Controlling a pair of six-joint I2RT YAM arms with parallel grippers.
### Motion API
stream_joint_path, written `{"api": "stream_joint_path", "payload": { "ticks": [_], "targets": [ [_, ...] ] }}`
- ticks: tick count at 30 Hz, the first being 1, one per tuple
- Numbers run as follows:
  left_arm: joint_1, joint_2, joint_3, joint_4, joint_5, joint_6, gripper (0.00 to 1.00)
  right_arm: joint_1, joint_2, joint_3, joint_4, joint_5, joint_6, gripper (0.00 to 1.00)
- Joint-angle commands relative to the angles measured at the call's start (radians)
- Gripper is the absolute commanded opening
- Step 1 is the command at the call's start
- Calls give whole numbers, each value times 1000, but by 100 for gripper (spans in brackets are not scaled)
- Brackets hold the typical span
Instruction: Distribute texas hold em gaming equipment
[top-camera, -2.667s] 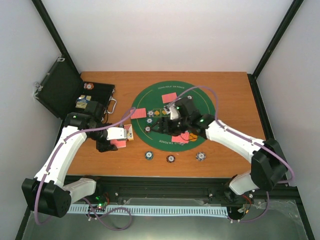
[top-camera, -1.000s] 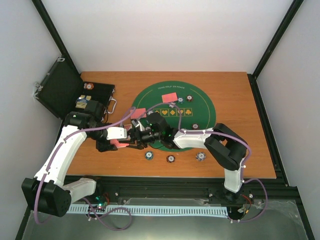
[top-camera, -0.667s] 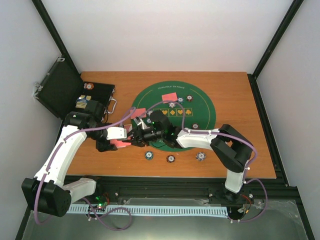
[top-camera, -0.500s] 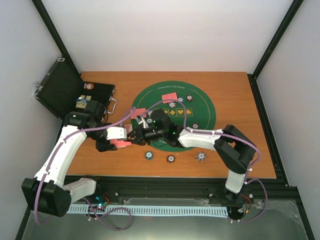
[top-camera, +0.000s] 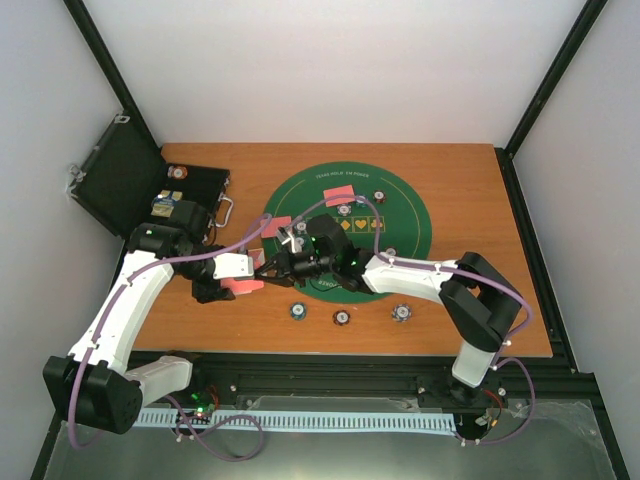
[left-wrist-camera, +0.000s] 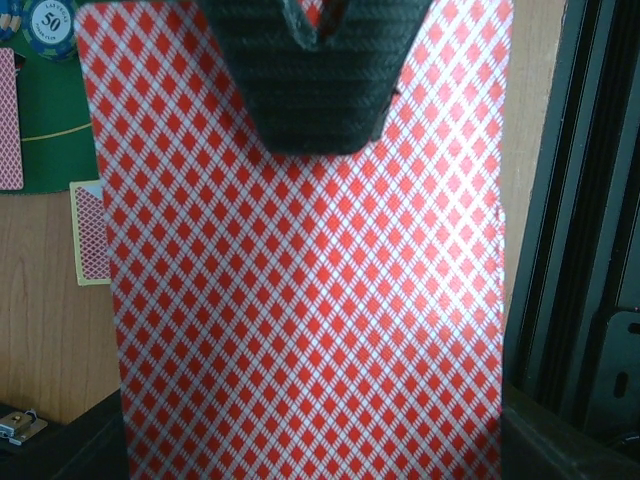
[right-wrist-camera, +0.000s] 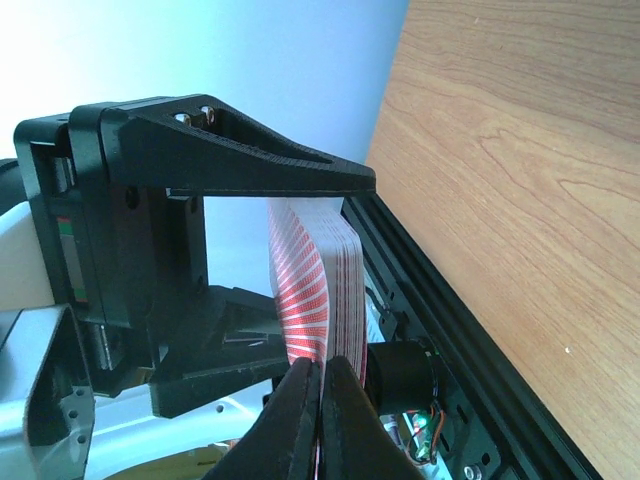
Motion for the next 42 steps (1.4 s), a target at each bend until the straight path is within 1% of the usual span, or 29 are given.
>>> {"api": "stream_joint_path", "payload": {
  "ticks": [1, 10, 15, 19, 21, 24, 27, 28, 32, 35, 38, 40, 42],
  "targets": [
    [-2, -6, 13, 3, 6, -3, 1, -22, -49, -22, -32, 22, -13, 3],
    [-2, -5, 9, 7, -11, -5, 1, -106, -108, -95, -35, -11, -32, 3],
    [-2, -6, -1, 8, -20, -6, 1, -200, -118, -100, -83, -54, -73, 3],
    [-2, -16, -8, 6, -28, -3, 1, -290, -61, -48, -157, -92, -145, 3],
    [-2, -18, -6, 2, -27, -3, 1, -333, 4, 16, -205, -109, -183, 3],
    [-2, -16, 2, -2, -22, -8, 1, -367, 134, 135, -257, -131, -228, 3],
    [-2, -13, 1, -2, -23, -14, 1, -383, 294, 298, -331, -139, -269, 3],
    [-2, -12, 2, 0, -22, -17, 1, -386, 366, 380, -359, -141, -281, 3],
    [-2, -8, 6, -1, -14, -27, 1, -392, 555, 611, -490, -126, -314, 3],
    [-2, -6, 14, -8, -17, -31, 1, -393, 654, 768, -592, -105, -340, 3],
    [-2, -7, 18, -10, -20, -32, 1, -394, 696, 872, -695, -77, -384, 3],
    [-2, -10, 17, -11, -19, -32, 1, -395, 692, 902, -746, -57, -414, 13],
    [-2, -12, 13, -8, -18, -32, 1, -401, 675, 911, -799, -27, -442, 30]
  ]
}}
